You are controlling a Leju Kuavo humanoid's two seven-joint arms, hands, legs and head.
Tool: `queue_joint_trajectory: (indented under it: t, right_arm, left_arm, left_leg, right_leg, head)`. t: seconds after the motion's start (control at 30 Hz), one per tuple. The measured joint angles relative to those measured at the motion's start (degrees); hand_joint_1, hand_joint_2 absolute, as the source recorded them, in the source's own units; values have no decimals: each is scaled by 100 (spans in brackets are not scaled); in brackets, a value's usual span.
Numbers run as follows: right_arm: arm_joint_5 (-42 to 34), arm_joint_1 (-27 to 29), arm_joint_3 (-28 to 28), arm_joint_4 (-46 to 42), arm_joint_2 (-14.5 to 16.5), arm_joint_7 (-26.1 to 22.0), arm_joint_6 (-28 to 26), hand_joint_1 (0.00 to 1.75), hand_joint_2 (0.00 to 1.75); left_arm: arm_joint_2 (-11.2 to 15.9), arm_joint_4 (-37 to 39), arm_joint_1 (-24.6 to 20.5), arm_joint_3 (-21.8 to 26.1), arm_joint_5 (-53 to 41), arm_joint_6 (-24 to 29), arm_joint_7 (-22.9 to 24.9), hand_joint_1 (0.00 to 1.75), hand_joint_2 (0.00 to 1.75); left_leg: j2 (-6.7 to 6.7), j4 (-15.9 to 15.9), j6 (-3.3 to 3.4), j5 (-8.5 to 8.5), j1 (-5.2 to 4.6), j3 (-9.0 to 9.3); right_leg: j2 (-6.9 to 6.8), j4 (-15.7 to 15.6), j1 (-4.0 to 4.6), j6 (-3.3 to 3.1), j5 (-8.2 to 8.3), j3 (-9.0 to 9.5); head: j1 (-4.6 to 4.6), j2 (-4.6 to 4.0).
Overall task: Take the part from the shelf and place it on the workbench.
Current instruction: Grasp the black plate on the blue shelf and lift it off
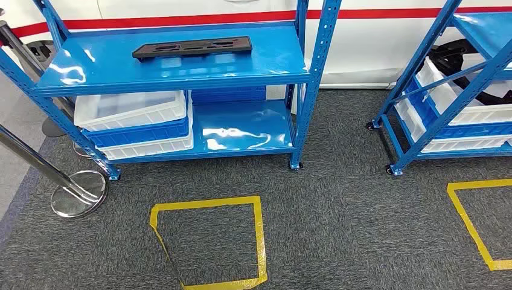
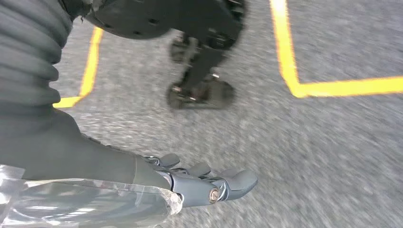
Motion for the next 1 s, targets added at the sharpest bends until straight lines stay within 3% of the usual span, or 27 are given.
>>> queue_joint_trajectory:
  t: [0.13, 0.17, 0.27, 0.3, 0.6, 1.0]
  right_arm:
    - [-370, -107, 135, -2, -76, -204, -139, 0, 175]
    - [-492, -145, 182, -4, -102, -278, -191, 0, 175]
    - [-841, -255, 323, -32, -190, -498, -368, 0, 44]
    - [-931, -286, 361, -55, -219, -565, -430, 0, 0]
    - [-1101, -627, 529, -798, -550, -845, -1061, 0, 0]
    - [-307, -1200, 719, -2331, -992, -477, -1521, 0, 0]
  left_arm:
    - [23, 37, -74, -31, 315, 198, -125, 0, 175]
    - [33, 49, -100, -47, 425, 266, -170, 0, 131]
    - [60, 90, -175, -106, 756, 457, -311, 0, 0]
    - [67, 101, -195, -119, 858, 511, -358, 0, 0]
    - [148, 166, -360, -265, 1641, 807, -717, 0, 0]
    - [274, 294, -497, -552, 2288, 1010, -920, 0, 0]
  left_leg:
    - [0, 0, 0, 0, 0, 0]
    - [0, 0, 0, 0, 0, 0]
    - [0, 2, 0, 1, 0, 2]
    - [0, 2, 0, 1, 0, 2]
    - [-1, 3, 1, 2, 0, -1]
    - [-3, 6, 1, 10, 0, 28]
  right_leg:
    - [0, 0, 0, 0, 0, 1]
    - [0, 0, 0, 0, 0, 1]
    - [0, 0, 0, 0, 0, 2]
    - [0, 0, 0, 0, 1, 2]
    - [-1, 0, 0, 0, 1, 10]
    - [-9, 2, -1, -1, 6, 14]
  head:
    - [-1, 0]
    - [0, -1]
    - [-1, 0]
    - [-1, 0]
    - [-1, -1]
    - [-1, -1]
